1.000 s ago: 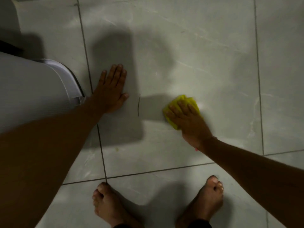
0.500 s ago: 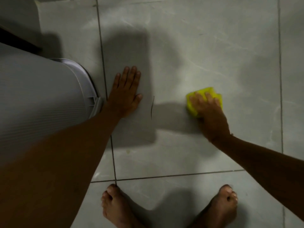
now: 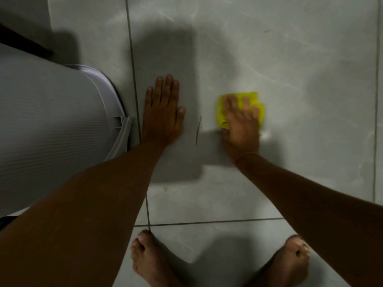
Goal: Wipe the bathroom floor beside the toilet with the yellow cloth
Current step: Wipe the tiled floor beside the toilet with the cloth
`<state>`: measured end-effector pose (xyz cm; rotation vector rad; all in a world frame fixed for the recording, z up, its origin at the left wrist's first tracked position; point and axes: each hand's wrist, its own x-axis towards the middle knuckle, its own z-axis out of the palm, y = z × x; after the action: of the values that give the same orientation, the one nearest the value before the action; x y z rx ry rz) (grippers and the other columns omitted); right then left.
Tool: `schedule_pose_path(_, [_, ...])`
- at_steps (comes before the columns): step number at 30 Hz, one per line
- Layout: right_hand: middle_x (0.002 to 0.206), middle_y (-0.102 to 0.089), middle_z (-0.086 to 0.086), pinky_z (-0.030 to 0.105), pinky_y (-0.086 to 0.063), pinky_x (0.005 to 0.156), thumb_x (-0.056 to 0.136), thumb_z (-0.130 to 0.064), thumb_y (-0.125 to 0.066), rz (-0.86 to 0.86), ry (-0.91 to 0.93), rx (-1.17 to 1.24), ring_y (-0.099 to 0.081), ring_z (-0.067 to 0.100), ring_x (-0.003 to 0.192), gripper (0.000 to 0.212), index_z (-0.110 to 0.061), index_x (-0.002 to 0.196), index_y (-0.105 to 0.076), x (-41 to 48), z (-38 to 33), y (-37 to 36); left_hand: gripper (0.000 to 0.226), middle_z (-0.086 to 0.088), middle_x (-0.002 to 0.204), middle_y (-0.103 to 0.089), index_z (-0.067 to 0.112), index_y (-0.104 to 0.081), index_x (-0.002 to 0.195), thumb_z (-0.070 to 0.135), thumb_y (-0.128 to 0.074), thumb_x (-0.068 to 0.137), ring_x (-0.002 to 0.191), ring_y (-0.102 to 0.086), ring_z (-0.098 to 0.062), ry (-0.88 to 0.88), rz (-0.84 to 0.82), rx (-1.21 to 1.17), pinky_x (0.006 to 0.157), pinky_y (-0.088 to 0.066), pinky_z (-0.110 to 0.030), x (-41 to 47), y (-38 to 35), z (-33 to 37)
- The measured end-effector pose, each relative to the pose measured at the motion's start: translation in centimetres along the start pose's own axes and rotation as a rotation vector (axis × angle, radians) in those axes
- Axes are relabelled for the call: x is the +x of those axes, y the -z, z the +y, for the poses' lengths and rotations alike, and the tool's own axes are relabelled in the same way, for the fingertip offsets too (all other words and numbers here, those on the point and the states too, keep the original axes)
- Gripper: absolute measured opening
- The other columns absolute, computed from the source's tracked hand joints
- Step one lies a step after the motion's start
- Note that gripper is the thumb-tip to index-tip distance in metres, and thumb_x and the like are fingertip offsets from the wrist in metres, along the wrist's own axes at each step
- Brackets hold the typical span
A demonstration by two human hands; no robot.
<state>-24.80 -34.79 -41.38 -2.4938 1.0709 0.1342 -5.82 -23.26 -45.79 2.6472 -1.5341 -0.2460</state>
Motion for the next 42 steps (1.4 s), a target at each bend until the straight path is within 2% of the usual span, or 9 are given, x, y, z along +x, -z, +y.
schedule_pose_path(5, [0.155, -0.036, 0.001, 0.055, -0.013, 0.121, 0.082, -0.010, -0.032, -0.284, 0.572, -0.183, -0.022, 0.034, 0.146, 0.065, -0.023, 0.146, -0.036, -5.8, 1.1, 0.2, 0.072, -0.010, 0.167, -0.017, 0.013, -0.017, 0.158, 0.040, -0.037, 0.095, 0.155, -0.012, -0.031, 0.001, -0.014, -0.002, 0.125, -0.012, -0.053, 0.1, 0.1, 0.1])
schedule_pose_path(10, [0.150, -0.045, 0.009, 0.061, -0.018, 0.117, 0.082, -0.013, -0.040, -0.099, 0.070, -0.023, -0.028, 0.040, 0.143, 0.060, -0.017, 0.142, -0.045, -1.4, 0.3, 1.7, 0.071, -0.010, 0.167, -0.017, 0.012, -0.017, 0.158, 0.040, -0.035, 0.095, 0.155, -0.012, -0.031, -0.007, -0.003, 0.017, 0.125, -0.013, -0.053, 0.1, -0.1, -0.1])
schedule_pose_path(15, [0.151, -0.044, 0.005, 0.058, -0.020, 0.117, 0.089, -0.010, -0.041, -0.312, 0.718, -0.209, -0.030, 0.037, 0.143, 0.054, -0.022, 0.141, -0.046, -3.4, 1.1, 1.3, 0.072, -0.010, 0.167, -0.016, 0.012, -0.016, 0.158, 0.041, -0.035, 0.095, 0.155, -0.011, -0.031, -0.007, -0.013, 0.008, 0.125, -0.011, -0.053, 0.1, 0.2, 0.1])
schedule_pose_path(20, [0.153, -0.039, 0.009, 0.058, -0.014, 0.119, 0.087, -0.026, -0.043, -0.088, 0.015, -0.073, -0.024, 0.040, 0.145, 0.059, -0.020, 0.145, -0.038, 0.9, 0.1, 1.7, 0.072, -0.009, 0.168, -0.015, 0.013, -0.015, 0.158, 0.041, -0.034, 0.095, 0.155, -0.010, -0.031, -0.006, -0.014, 0.001, 0.125, -0.012, -0.053, 0.2, 0.2, 0.0])
schedule_pose_path(25, [0.150, -0.045, 0.007, 0.059, -0.016, 0.118, 0.083, -0.012, -0.050, -0.273, 0.481, -0.141, -0.029, 0.039, 0.143, 0.062, -0.021, 0.144, -0.041, -2.8, -0.6, 1.1, 0.072, -0.010, 0.167, -0.017, 0.012, -0.017, 0.158, 0.041, -0.036, 0.094, 0.155, -0.012, -0.031, -0.004, -0.007, 0.007, 0.125, -0.013, -0.053, 0.2, 0.3, 0.1])
schedule_pose_path(30, [0.155, -0.036, 0.009, 0.059, -0.013, 0.118, 0.071, -0.025, -0.042, -0.122, -0.056, -0.083, -0.022, 0.040, 0.145, 0.077, -0.020, 0.147, -0.035, 1.5, -1.3, 1.9, 0.073, -0.010, 0.167, -0.018, 0.012, -0.017, 0.157, 0.041, -0.037, 0.093, 0.155, -0.014, -0.031, -0.007, 0.001, 0.016, 0.125, -0.014, -0.053, 0.2, -0.1, -0.1])
schedule_pose_path(35, [0.151, -0.044, 0.006, 0.061, -0.016, 0.118, 0.078, -0.009, -0.052, -0.366, 0.561, -0.241, -0.025, 0.038, 0.145, 0.067, -0.023, 0.143, -0.041, -8.0, -0.4, 0.3, 0.073, -0.010, 0.168, -0.015, 0.012, -0.016, 0.158, 0.041, -0.035, 0.094, 0.155, -0.011, -0.031, -0.012, -0.029, -0.003, 0.125, -0.012, -0.053, 0.0, 0.4, 0.1])
schedule_pose_path(39, [0.150, -0.045, 0.003, 0.057, -0.016, 0.119, 0.063, -0.009, -0.048, -0.301, 0.203, -0.209, -0.028, 0.036, 0.144, 0.083, -0.025, 0.144, -0.039, -9.9, -2.3, -1.8, 0.072, -0.010, 0.167, -0.016, 0.011, -0.017, 0.158, 0.041, -0.034, 0.094, 0.155, -0.012, -0.032, -0.014, -0.027, 0.001, 0.125, -0.012, -0.053, 0.1, 0.5, 0.0])
schedule_pose_path(42, [0.148, -0.048, 0.005, 0.057, -0.014, 0.121, 0.066, -0.011, -0.040, -0.288, 0.267, -0.158, -0.031, 0.037, 0.143, 0.077, -0.023, 0.142, -0.044, -11.2, -7.8, -4.2, 0.072, -0.010, 0.167, -0.016, 0.011, -0.016, 0.158, 0.041, -0.034, 0.095, 0.155, -0.011, -0.031, -0.023, -0.032, 0.002, 0.125, -0.013, -0.054, 0.0, 0.6, 0.2])
